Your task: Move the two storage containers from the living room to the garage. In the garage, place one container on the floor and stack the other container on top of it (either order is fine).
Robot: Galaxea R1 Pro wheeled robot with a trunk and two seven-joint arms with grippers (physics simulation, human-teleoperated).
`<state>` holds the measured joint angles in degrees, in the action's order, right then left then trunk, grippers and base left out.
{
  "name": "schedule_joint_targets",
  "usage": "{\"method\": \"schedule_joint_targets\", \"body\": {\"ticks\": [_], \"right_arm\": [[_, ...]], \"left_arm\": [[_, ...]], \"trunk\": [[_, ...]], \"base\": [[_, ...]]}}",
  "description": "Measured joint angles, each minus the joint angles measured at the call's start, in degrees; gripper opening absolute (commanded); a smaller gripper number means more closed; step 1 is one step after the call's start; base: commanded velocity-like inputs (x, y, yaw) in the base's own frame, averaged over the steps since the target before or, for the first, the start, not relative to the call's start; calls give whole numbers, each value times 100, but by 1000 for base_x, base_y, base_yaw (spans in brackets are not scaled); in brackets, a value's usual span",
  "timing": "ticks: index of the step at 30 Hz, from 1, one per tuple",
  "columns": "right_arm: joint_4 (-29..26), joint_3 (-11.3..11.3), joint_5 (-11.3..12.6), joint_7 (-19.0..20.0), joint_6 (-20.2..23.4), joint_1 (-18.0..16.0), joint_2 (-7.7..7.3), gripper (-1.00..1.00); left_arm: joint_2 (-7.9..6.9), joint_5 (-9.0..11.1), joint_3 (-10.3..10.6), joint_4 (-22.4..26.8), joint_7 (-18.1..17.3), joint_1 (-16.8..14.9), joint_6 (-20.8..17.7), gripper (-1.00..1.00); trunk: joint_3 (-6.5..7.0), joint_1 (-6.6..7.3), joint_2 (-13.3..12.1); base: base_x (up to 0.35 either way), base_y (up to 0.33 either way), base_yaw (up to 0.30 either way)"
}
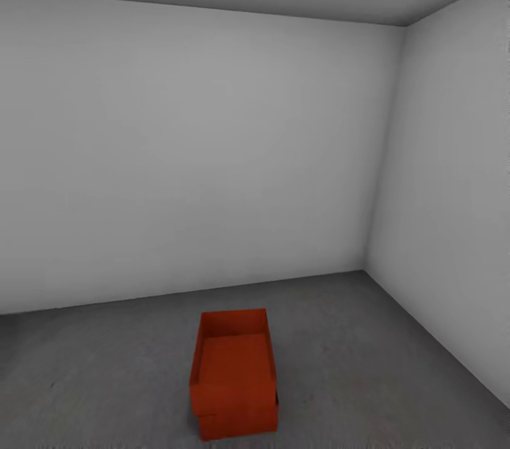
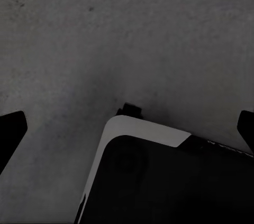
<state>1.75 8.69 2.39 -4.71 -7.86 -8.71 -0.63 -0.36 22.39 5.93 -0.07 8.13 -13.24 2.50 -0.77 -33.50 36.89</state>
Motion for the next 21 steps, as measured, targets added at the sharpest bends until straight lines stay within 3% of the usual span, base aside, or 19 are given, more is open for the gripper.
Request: {"method": "schedule_joint_targets", "body": {"ticks": [13,21], "right_arm": [[0,0,1,-1,-6,1,0,100],[-7,0,15,-59,-24,1,0,100]], "left_arm": [[-9,2,0,6,1,4,-10,100],[-48,-34,19,28,47,3,8,100]], "trunk": [[-35,4,-2],[-42,4,-1]], "base": [[-74,0,162],[-1,0,31]]}}
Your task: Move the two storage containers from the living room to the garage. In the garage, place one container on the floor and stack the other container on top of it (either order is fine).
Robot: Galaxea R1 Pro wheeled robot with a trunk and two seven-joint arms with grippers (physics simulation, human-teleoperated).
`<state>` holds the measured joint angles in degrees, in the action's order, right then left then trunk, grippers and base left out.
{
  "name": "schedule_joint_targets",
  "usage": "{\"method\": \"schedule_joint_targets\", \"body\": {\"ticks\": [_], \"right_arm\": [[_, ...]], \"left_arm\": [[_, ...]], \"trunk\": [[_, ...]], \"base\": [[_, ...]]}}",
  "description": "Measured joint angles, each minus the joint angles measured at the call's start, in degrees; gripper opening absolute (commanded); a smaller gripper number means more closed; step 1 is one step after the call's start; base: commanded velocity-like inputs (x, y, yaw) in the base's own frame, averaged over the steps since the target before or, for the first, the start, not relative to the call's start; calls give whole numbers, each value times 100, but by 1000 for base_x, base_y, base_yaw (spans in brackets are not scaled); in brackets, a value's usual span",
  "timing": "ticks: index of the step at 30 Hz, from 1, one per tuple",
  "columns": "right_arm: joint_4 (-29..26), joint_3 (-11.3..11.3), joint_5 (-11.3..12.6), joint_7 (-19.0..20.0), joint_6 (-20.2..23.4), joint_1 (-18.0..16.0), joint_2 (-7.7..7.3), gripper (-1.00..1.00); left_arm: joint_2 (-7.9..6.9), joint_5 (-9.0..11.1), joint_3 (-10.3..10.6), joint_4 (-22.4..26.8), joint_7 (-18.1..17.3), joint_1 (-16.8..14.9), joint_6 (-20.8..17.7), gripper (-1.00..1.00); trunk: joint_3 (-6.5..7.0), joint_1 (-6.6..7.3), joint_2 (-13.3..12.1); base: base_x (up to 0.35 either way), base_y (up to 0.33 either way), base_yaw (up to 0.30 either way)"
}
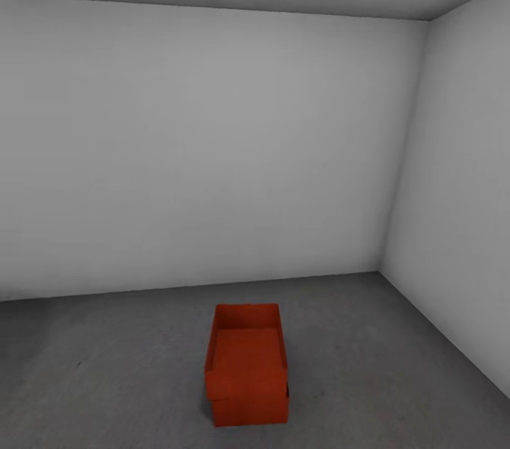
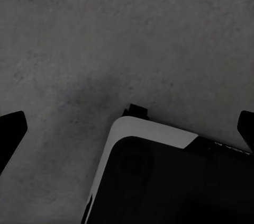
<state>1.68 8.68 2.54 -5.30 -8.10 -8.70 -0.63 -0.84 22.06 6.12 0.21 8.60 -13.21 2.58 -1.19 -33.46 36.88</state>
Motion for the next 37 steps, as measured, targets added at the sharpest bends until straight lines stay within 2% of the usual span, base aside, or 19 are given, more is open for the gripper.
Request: {"method": "schedule_joint_targets", "body": {"ticks": [17,37], "right_arm": [[-1,-8,-5,34,39,0,47,100],[-8,10,-53,18,-22,-2,18,100]], "left_arm": [[-20,-18,10,10,5,-1,44,100],[-22,5,5,13,3,-2,45,100]], "trunk": [[0,0,0],[0,0,0]], "base": [[0,0,1],[0,0,0]]}}
